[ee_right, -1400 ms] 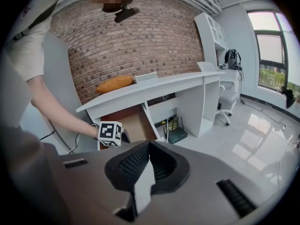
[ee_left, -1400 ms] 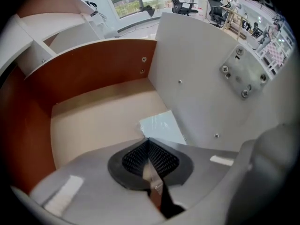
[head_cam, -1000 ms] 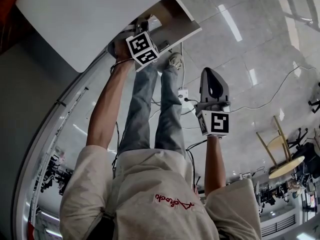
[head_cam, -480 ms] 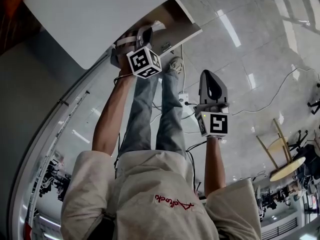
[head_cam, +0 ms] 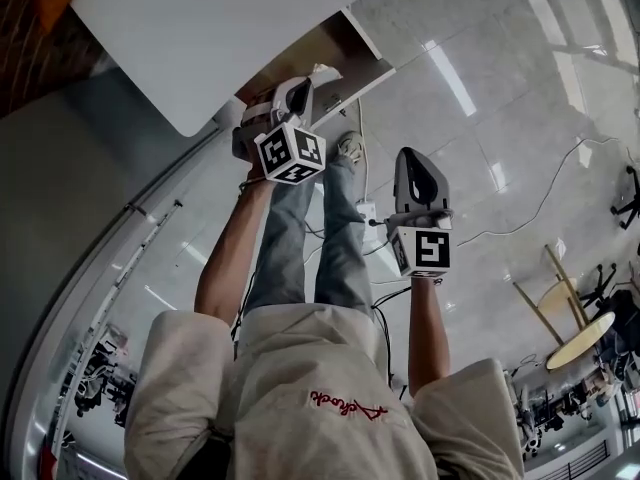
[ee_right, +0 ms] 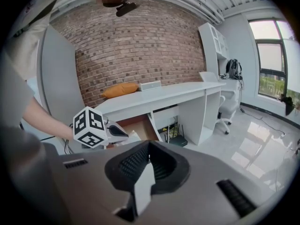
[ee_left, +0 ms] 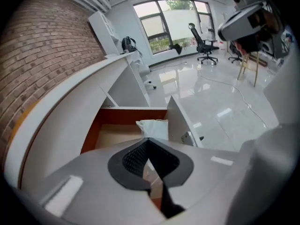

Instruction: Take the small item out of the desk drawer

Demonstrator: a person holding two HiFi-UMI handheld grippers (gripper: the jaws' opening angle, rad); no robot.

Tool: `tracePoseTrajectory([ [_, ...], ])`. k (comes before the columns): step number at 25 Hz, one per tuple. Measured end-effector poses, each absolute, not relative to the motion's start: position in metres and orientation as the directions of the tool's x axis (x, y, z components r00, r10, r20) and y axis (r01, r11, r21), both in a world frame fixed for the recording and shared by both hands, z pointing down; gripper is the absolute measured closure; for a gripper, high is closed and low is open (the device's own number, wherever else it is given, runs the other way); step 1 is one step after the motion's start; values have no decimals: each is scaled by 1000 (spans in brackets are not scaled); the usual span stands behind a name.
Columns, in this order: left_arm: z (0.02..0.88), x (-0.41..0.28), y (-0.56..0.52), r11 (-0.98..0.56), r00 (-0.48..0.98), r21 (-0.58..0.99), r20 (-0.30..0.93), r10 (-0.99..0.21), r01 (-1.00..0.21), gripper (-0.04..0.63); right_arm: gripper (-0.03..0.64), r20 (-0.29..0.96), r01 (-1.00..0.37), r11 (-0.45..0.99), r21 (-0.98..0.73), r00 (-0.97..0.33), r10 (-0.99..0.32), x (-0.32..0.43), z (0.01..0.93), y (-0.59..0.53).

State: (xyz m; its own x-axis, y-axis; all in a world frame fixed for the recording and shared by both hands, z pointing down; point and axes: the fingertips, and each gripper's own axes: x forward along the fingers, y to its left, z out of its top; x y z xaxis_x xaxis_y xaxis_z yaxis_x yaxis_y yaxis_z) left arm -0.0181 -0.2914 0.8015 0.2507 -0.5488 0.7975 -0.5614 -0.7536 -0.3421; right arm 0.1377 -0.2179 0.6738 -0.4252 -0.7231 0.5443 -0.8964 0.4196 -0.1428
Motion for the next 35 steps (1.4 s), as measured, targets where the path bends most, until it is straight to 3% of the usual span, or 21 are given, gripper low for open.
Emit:
tracePoseTrajectory([
  [7,748,-1,-288,-664,370,-195,702,-609,-722,588,606,519,-909,400,-118,-400,-755,147,653,-219],
  [13,690,2,-287,-606,418,-112,625,-660,-788,588,606,504,-921,375,-107,-375,-778,151,631,-217],
  [35,448,-12,-308,-484,457,-18,304,-836,-875,588,606,243,-946,324,-19,-319,-916,160,441,-262],
])
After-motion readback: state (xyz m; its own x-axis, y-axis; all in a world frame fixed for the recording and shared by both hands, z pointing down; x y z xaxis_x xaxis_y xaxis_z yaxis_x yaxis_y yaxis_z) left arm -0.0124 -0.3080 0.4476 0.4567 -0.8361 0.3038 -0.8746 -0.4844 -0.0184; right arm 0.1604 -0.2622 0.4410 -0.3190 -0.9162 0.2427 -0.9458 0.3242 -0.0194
